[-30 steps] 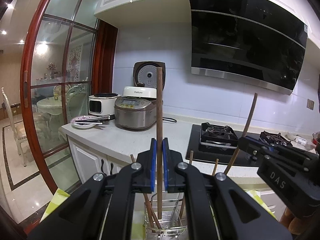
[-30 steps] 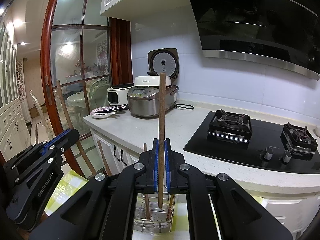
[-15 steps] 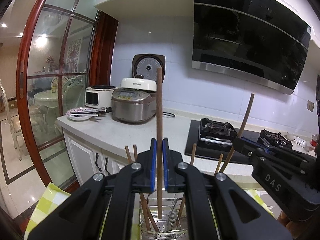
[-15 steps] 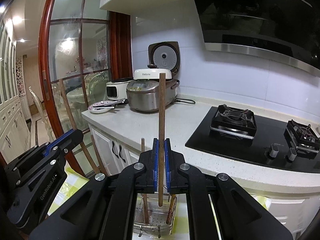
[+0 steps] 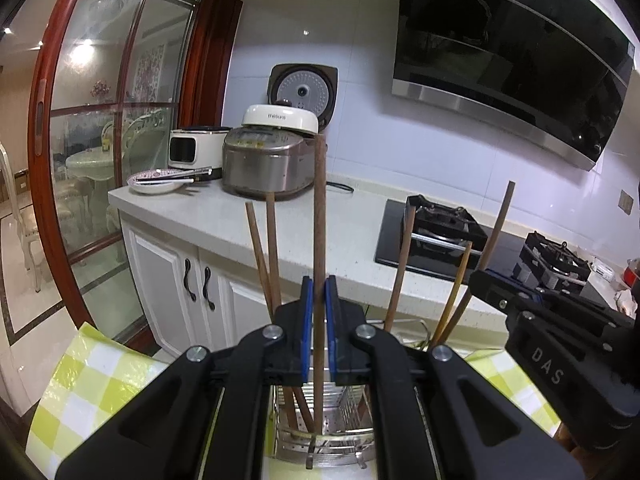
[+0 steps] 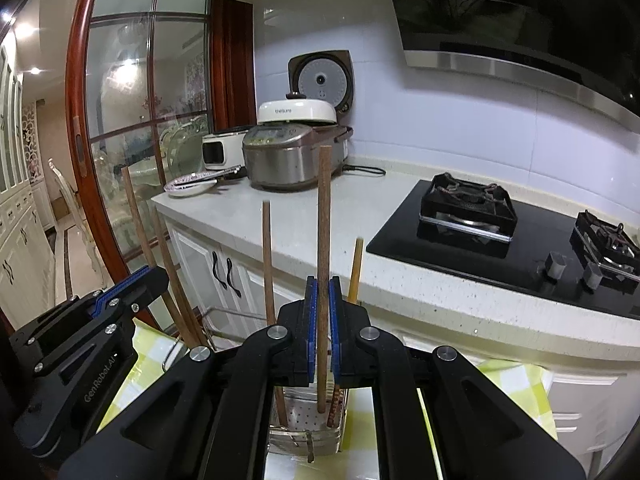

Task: Organize utensils
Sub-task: 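Lower the chopsticks into the wire rack and open both tools, then withdraw both open tools from the rack back to the cloth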

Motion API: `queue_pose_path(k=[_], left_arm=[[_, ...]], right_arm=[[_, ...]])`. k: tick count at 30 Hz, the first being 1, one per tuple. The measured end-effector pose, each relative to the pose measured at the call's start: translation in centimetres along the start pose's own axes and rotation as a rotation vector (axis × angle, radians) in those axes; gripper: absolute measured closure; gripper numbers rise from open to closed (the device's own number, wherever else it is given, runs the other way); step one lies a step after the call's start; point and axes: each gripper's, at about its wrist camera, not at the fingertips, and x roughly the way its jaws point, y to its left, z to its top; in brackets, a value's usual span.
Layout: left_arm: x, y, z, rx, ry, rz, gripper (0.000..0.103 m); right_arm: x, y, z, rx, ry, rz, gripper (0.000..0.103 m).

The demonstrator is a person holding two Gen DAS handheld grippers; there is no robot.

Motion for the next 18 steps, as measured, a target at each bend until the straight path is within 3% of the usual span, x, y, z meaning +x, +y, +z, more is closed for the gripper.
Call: queue_pose_path(k=[9, 10, 12, 18], left_arm=[[0.4, 0.5, -0.8, -0.001, 0.022, 0.009, 0.095], [0.4, 0.5, -0.8, -0.001, 0.022, 0.007, 0.093], [0.3, 0.6, -0.8, -0.005, 0.02, 0.007, 0.076], [-0.7, 0.5, -0.9, -0.002, 0.01, 0.019, 0.068]], right_arm=[[1.2, -0.4, -1.5, 0.013, 0.027, -0.008, 0.096], [1.2, -0.5, -1.6, 0.013, 0.029, -0.01, 0.096], [1.2, -0.5, -1.6, 0.017, 0.027, -0.012, 0.096], [0.5, -0.8, -1.8, 0.032, 0.024, -0.03, 0.095]])
